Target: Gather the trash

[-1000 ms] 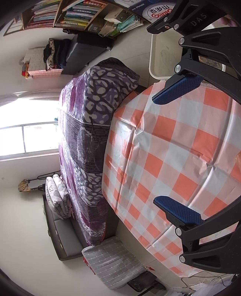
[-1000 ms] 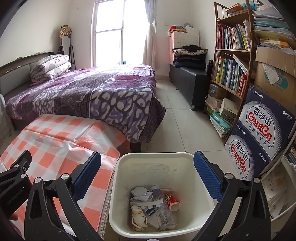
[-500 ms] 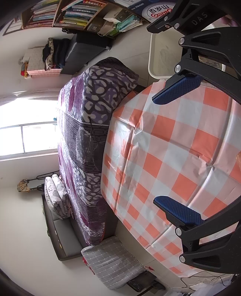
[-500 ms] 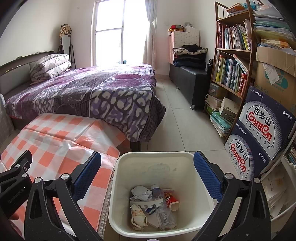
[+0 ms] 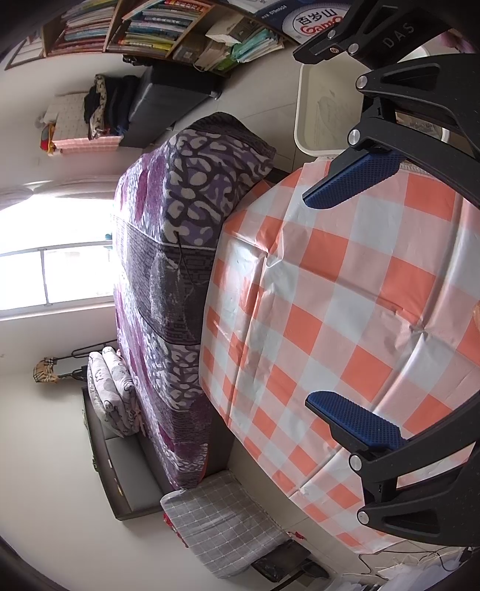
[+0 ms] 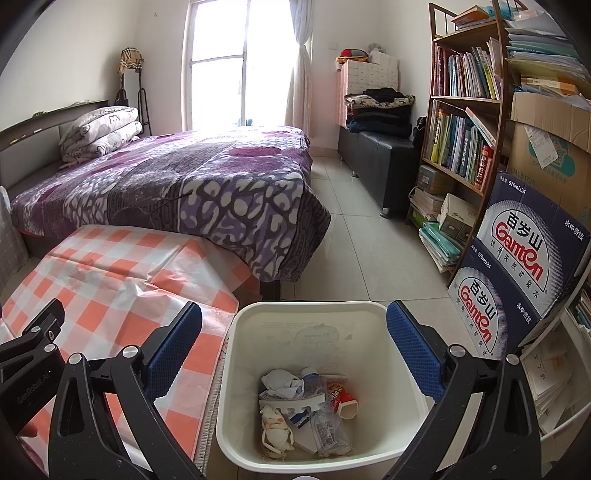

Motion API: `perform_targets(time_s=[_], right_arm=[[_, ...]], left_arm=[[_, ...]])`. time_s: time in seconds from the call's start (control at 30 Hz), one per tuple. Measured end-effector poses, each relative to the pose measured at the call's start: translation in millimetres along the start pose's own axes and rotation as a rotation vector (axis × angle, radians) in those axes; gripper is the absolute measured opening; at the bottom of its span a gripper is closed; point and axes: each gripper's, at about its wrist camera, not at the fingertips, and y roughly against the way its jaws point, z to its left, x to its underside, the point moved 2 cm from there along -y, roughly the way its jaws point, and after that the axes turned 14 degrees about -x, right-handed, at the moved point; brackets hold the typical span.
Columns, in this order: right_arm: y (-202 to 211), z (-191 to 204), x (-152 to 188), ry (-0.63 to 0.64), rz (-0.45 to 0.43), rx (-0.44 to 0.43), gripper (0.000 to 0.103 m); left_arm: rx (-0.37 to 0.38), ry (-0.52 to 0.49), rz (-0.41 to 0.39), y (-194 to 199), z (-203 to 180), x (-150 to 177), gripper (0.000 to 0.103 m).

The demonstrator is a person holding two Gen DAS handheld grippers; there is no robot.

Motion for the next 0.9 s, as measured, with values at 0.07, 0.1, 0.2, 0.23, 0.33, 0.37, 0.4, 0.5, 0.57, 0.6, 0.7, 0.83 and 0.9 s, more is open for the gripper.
perform_targets(time_s=[0.07,0.1,0.2,0.23,0.33,0.37,0.4,0.5,0.57,0.6,0.7,0.83,0.9], right_arm=[[0,0,0,0.0,0.001,-0.001,0.096],[0,0,0,0.0,0.002,-0.001,0.096],[0,0,0,-0.001,0.004,0.0,0.096],[-1,0,0,-0.001,0.004,0.0,0.096],[-1,0,1,0.001,0.009,0.0,0.096],[-2,0,1,0.0,0.012,-0.001,0.096],[-2,1,2,-0.001,0.018,-0.002,0.096],[-3,2,8,-0.003,0.027,-0.002,0.096],[-3,2,10,-0.004,0.029,-0.002,0.096],[-2,2,12,-0.004,0.03,-0.002,0.096],[-4,1,9,-0.003,0.029,-0.002,0.096],[-2,1,10,-0.004,0.029,-0.002,0.096],[-4,0,8,-0.004,0.031,-0.003,0.096]], left_arm=[[-0.001,0.002,0.001,-1,1,0,0.096],[-0.002,0.002,0.002,-1,1,1,0.096],[-0.005,0.003,0.009,-4,2,4,0.096],[-0.005,0.004,0.012,-6,3,5,0.096],[-0.003,0.005,0.019,-7,3,7,0.096],[-0.002,0.003,0.019,-7,3,6,0.096],[-0.003,0.002,0.017,-7,3,7,0.096],[-0.006,-0.002,0.007,-5,3,6,0.096],[0.004,-0.003,0.004,-4,2,5,0.096],[0.007,-0.004,0.001,-4,2,6,0.096],[0.018,-0.005,-0.002,-2,1,6,0.096],[0.026,-0.007,-0.003,-2,0,5,0.096],[0.031,-0.003,0.002,-2,0,5,0.096]])
